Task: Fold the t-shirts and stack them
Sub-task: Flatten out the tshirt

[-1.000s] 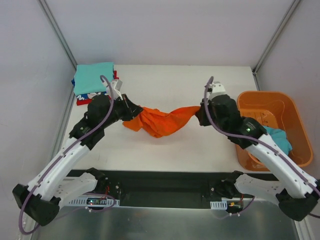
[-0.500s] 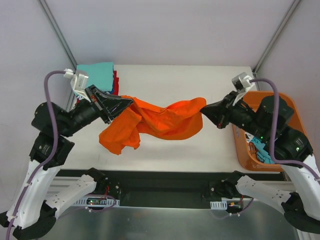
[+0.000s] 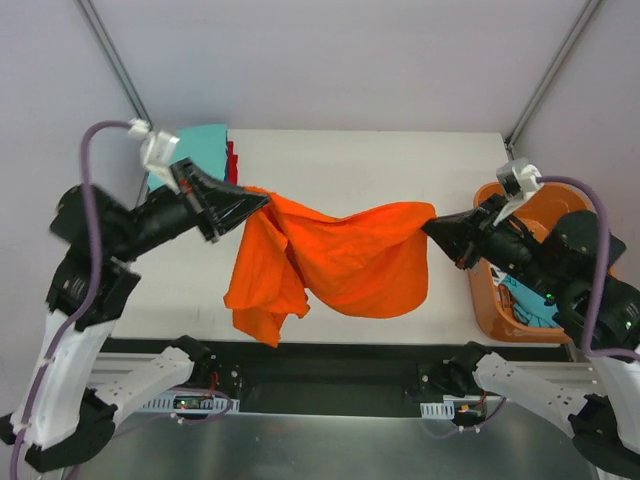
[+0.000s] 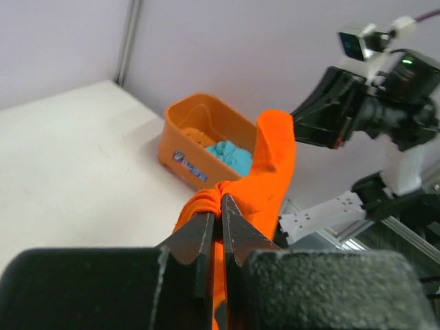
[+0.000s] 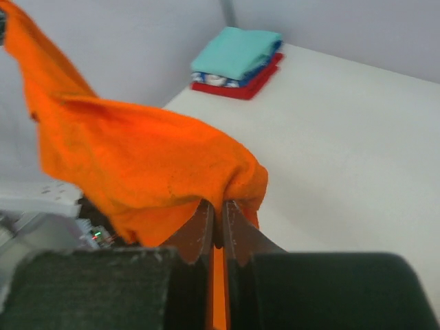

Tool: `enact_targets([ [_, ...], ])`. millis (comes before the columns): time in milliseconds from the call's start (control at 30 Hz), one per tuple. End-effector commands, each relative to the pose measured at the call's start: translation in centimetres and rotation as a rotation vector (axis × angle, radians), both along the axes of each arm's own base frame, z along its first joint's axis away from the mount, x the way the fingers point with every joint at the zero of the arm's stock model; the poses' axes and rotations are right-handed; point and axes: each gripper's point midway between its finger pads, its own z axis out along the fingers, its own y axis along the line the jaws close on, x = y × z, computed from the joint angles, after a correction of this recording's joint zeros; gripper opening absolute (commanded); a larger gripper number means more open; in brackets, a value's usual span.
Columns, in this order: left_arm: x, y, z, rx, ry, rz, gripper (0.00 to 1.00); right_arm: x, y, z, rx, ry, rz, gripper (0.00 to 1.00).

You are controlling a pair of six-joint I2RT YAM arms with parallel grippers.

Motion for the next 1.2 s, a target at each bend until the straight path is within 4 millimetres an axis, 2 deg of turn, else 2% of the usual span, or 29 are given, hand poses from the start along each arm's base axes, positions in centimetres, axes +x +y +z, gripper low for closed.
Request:
enact_targets([
  [0, 11.1, -3.9, -8.2, 0.206, 0.277, 0.127, 0.0, 8.8, -4.6, -5.6, -0.286, 0.096, -0.515, 0.01],
  [33, 12.8, -4.3, -9.6, 0.239, 0.323, 0.133, 0.0, 10.2, -5.7, -7.1, -0.36, 0.118, -0.609, 0.01],
  [67, 15.5, -3.9, -11.3, 0.257, 0.384, 0.166, 0.0, 11.5, -6.4, -8.5, -0.422, 0.138, -0.679, 0.01],
  [100, 19.5, -4.7, -16.2, 0.312, 0.523, 0.172, 0.04, 14.0, -7.0, -12.1, -0.498, 0.242, -0.738, 0.01],
  [133, 21.2, -5.1, -17.3, 0.316, 0.577, 0.154, 0.15, 15.3, -6.9, -14.2, -0.507, 0.319, -0.731, 0.01],
  [167, 23.6, -4.2, -19.5, 0.321, 0.651, 0.177, 0.47, 17.3, -6.1, -18.1, -0.546, 0.434, -0.691, 0.01],
  [200, 26.2, -4.7, -23.5, 0.348, 0.763, 0.174, 0.67, 18.4, -6.0, -20.4, -0.511, 0.535, -0.64, 0.01],
  [233, 27.0, -4.8, -24.9, 0.348, 0.816, 0.153, 0.79, 19.5, -5.9, -22.1, -0.519, 0.576, -0.632, 0.01],
  [267, 27.9, -4.5, -26.5, 0.351, 0.863, 0.158, 0.99, 20.6, -5.7, -25.2, -0.577, 0.649, -0.63, 0.12],
  [300, 28.6, -4.6, -28.4, 0.366, 0.908, 0.162, 0.99, 21.4, -6.2, -26.2, -0.609, 0.666, -0.659, 0.22],
  [333, 28.9, -4.4, -29.3, 0.38, 0.918, 0.182, 0.99, 22.2, -6.2, -26.1, -0.622, 0.669, -0.67, 0.43],
  [367, 29.0, -4.3, -29.6, 0.39, 0.917, 0.194, 0.99, 22.7, -6.2, -27.8, -0.662, 0.71, -0.672, 0.53],
  [433, 28.8, -3.5, -29.7, 0.406, 0.907, 0.237, 0.99, 23.3, -6.3, -27.5, -0.68, 0.723, -0.668, 0.67],
  [467, 28.9, -2.7, -29.9, 0.424, 0.895, 0.287, 0.99, 23.3, -6.3, -27.7, -0.685, 0.728, -0.666, 0.7],
  [533, 27.6, -1.3, -29.7, 0.443, 0.88, 0.352, 0.99, 23.4, -5.9, -27.6, -0.669, 0.718, -0.652, 0.78],
  [567, 27.4, -0.2, -30.0, 0.463, 0.874, 0.414, 0.99, 22.8, -5.9, -27.7, -0.659, 0.719, -0.646, 0.81],
  [633, 25.3, 1.3, -30.8, 0.483, 0.889, 0.471, 1.0, 22.4, -5.5, -27.8, -0.624, 0.715, -0.625, 0.84],
  [667, 24.6, 1.9, -31.2, 0.491, 0.896, 0.5, 0.99, 21.2, -5.5, -28.2, -0.613, 0.725, -0.608, 0.85],
  [700, 23.0, 3.0, -32.4, 0.509, 0.918, 0.538, 0.99, 20.8, -5.5, -28.5, -0.604, 0.722, -0.602, 0.86],
  [767, 21.3, 3.7, -33.7, 0.512, 0.962, 0.568, 0.99, 19.6, -5.5, -28.3, -0.565, 0.725, -0.605, 0.86],
  [800, 19.7, 4.3, -35.0, 0.528, 0.991, 0.578, 0.99, 18.3, -5.8, -30.0, -0.578, 0.76, -0.594, 0.87],
  [867, 18.4, 4.5, -36.1, 0.543, 1.012, 0.588, 1.0, 16.9, -5.9, -30.7, -0.557, 0.777, -0.589, 0.87],
  [900, 17.6, 4.7, -36.9, 0.555, 1.031, 0.586, 0.99, 15.9, -6.2, -32.2, -0.569, 0.804, -0.588, 0.87],
  [1000, 16.1, 3.4, -38.3, 0.572, 1.079, 0.542, 0.99, 14.9, -6.2, -33.5, -0.533, 0.821, -0.596, 0.87],
  [1033, 15.9, 3.0, -38.7, 0.572, 1.1, 0.541, 0.99, 14.1, -6.5, -34.8, -0.541, 0.853, -0.6, 0.87],
  [1067, 15.7, 2.5, -39.6, 0.592, 1.125, 0.533, 0.99, 13.9, -6.5, -35.3, -0.535, 0.864, -0.604, 0.87],
  [1133, 16.0, 1.3, -39.9, 0.584, 1.156, 0.517, 0.96, 13.6, -6.4, -36.6, -0.523, 0.898, -0.615, 0.87],
  [1167, 16.1, 0.8, -40.6, 0.595, 1.178, 0.51, 0.94, 13.5, -6.2, -37.1, -0.52, 0.912, -0.61, 0.87],
])
